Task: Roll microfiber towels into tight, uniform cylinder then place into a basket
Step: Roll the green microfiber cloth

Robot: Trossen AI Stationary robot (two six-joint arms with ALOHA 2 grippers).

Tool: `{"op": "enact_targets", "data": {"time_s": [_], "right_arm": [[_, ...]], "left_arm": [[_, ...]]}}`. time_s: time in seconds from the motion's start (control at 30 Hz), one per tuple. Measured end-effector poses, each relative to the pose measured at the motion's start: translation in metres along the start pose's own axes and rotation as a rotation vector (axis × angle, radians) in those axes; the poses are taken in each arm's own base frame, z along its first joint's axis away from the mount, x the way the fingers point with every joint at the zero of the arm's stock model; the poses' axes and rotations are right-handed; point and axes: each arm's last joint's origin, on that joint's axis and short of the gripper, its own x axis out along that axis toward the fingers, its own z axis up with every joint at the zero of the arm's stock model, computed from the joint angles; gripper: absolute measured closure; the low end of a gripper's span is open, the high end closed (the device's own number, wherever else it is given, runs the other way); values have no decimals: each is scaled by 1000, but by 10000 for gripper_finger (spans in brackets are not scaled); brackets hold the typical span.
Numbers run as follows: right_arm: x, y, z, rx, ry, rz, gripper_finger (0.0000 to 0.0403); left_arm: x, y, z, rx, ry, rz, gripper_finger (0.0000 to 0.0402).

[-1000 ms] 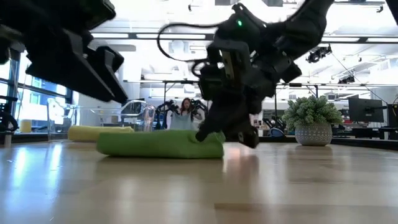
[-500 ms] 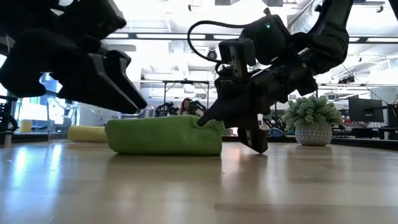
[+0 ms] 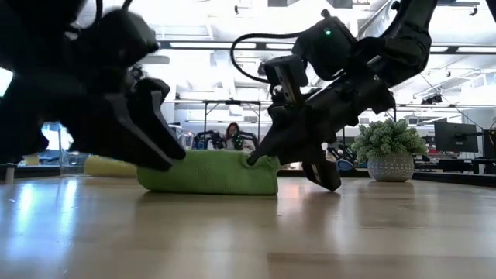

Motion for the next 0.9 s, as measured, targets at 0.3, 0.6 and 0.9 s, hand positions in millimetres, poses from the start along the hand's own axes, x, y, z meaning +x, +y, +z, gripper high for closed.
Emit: {"op": "enact_targets", "data": {"time_s": [0.3,0.6,0.9], "right_arm": [[5,7,2,4,88,-149,403],[7,18,8,-65,122,-174,403],[7,36,17,-270,185,-94,337]], "left_arm": [[14,-4,-7,32,42,108,243],[18,-1,-9,18,91,112,243],[23,9,-15,-275,197,-18,243]]}}
